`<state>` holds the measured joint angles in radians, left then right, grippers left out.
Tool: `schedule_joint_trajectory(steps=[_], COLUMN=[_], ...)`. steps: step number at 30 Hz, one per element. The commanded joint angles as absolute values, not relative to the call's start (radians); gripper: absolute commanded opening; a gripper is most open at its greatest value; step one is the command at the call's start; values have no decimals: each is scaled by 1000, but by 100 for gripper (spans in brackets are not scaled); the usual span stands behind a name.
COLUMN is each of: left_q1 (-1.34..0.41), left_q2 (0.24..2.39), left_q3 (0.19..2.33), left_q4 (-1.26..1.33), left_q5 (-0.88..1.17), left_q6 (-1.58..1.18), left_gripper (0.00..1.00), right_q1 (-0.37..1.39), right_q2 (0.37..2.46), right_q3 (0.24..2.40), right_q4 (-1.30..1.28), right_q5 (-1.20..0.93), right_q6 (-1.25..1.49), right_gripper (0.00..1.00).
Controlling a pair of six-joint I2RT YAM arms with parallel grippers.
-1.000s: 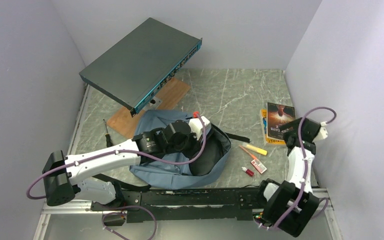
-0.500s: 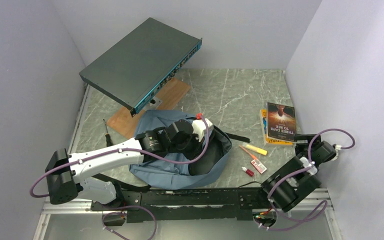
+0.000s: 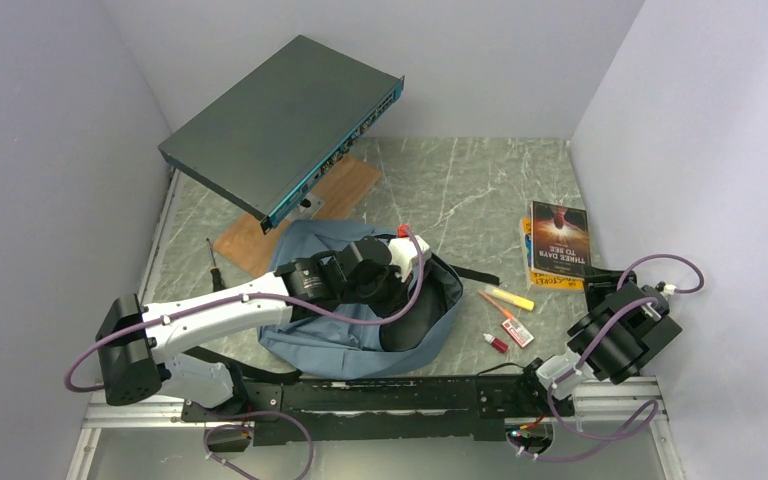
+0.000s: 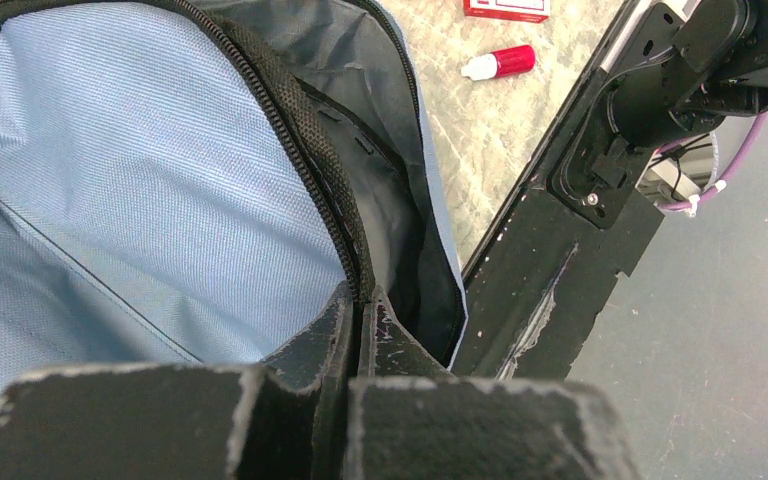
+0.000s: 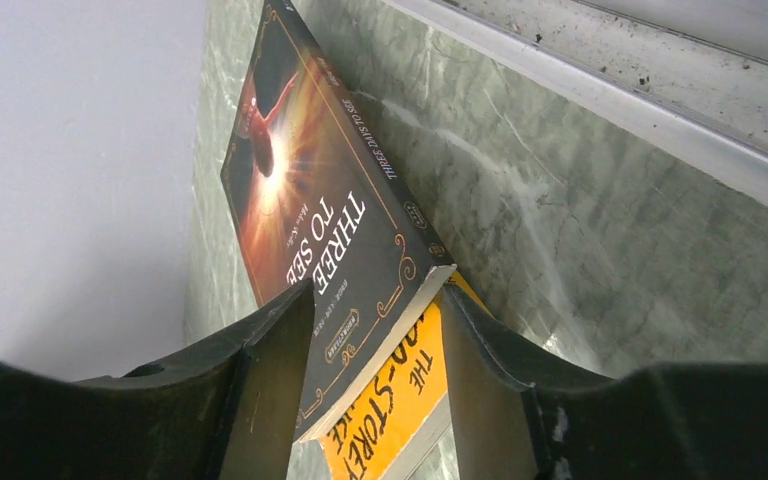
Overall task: Pack the student bag
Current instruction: Pick up the book from the center of the board.
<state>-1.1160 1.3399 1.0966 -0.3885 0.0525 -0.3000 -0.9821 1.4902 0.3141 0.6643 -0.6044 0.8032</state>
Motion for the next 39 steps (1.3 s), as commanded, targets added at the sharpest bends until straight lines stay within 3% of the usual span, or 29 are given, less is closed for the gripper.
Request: schedule_joint_trajectory(steps=[1, 7, 15, 22, 25, 26, 30, 32, 35, 39], left_q1=[-1120, -1120, -1120, -1120, -1120, -1120, -1120, -1120, -1120, -1120], left_q2=[1340, 1340, 1327, 1321, 1317, 1315, 1303, 1302, 1300, 1305], left_q3=[1136, 1137, 1126, 1123, 1121, 1119, 1109, 1113, 1107, 1110], left_q4=[-385, -390, -385, -376, -374, -371, -374, -382, -371, -366], left_q5=[97, 99, 91, 86, 87, 87, 75, 71, 87, 94], left_q6=[-291, -290, -299, -303, -302, -302, -291, -286, -291, -294], left_gripper=[0, 0, 0, 0, 0, 0, 0, 0, 0, 0], right_q1=[-988, -987, -922, -884, -883, -883, -879, -880, -877, -868], right_q2=[1523, 1549, 1489, 1449, 1399, 1372, 1299, 1308, 1348, 1409], right_q3=[312, 325, 352, 343, 355, 364, 395, 418, 435, 433], right_q4=[793, 800, 721, 721, 595, 537, 397, 356, 369, 472], right_q5=[-651, -639, -612, -655, -587, -534, -356, -303, -309, -369], right_q6=[837, 836, 807, 847, 796, 772, 705, 685, 684, 706], right_gripper=[50, 35, 0, 0, 0, 2, 45, 59, 71, 76])
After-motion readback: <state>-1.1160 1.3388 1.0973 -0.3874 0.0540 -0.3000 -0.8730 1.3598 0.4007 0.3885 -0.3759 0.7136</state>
